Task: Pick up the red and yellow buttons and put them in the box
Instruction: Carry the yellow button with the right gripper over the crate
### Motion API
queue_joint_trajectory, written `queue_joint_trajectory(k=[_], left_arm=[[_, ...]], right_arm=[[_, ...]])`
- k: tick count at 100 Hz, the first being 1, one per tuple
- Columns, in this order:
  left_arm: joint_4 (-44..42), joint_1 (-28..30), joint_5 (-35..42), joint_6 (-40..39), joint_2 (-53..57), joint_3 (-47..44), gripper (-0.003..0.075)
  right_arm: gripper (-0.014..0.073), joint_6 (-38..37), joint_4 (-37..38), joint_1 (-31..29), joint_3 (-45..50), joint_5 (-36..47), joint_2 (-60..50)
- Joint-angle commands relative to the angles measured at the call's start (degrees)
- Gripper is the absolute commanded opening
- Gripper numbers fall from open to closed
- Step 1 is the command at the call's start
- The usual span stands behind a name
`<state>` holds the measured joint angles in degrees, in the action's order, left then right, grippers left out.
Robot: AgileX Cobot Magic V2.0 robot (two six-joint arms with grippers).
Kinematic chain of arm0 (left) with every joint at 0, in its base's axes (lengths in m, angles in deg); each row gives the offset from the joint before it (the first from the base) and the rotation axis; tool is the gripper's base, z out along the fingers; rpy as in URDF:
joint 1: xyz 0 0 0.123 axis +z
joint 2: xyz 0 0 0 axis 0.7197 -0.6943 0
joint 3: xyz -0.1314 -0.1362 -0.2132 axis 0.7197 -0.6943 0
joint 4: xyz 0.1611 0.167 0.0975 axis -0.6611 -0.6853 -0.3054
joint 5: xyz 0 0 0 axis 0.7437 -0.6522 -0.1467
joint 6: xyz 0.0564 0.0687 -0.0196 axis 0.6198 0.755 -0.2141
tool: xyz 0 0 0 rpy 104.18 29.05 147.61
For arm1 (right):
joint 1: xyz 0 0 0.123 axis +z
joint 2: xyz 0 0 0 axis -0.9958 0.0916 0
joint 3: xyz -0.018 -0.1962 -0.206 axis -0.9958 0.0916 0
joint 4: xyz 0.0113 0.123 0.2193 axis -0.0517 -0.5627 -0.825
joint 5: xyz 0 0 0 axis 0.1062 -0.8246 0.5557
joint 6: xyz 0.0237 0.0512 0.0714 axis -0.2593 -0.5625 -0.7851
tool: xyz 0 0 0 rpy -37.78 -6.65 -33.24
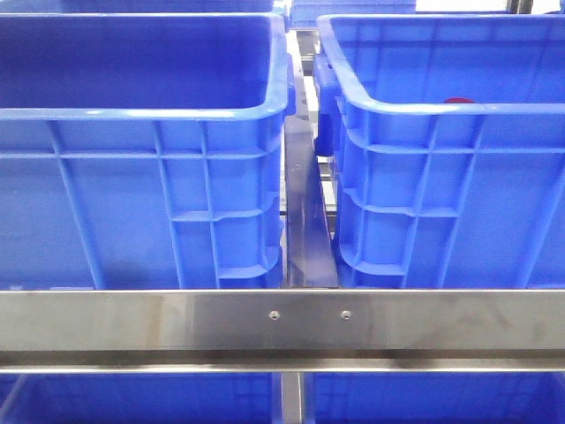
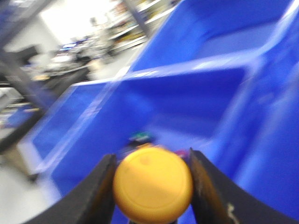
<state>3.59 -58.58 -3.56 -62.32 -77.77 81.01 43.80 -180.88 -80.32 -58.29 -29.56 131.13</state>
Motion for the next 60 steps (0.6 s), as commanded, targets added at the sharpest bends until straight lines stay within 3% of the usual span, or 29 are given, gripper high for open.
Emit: queue_joint_trajectory(k=[1, 23, 33, 47, 60], left_arm=[[-0.3, 0.0, 4.6, -0.6, -0.4, 1.5, -0.0019], [-0.3, 0.0, 4.6, -0.6, -0.4, 1.5, -0.0019], [-0.3, 0.0, 4.6, -0.6, -0.4, 1.5, -0.0019], [-0.3, 0.0, 4.6, -0.6, -0.4, 1.5, -0.0019], [-0.3, 0.0, 4.6, -0.6, -0.4, 1.5, -0.0019]], right_arm=[[0.015, 6.5, -6.6, -0.4, -1.9, 7.8, -3.7], [0.015, 12.8, -6.7, -0.4, -1.9, 32.6, -4.7], [0.015, 15.4, -6.7, -0.4, -1.9, 40.2, -4.6], [0.015, 18.9, -6.6, -0.8, -2.3, 45.1, -2.7], [0.015, 18.9, -6.6, -3.8, -3.8, 43.7, 1.4]])
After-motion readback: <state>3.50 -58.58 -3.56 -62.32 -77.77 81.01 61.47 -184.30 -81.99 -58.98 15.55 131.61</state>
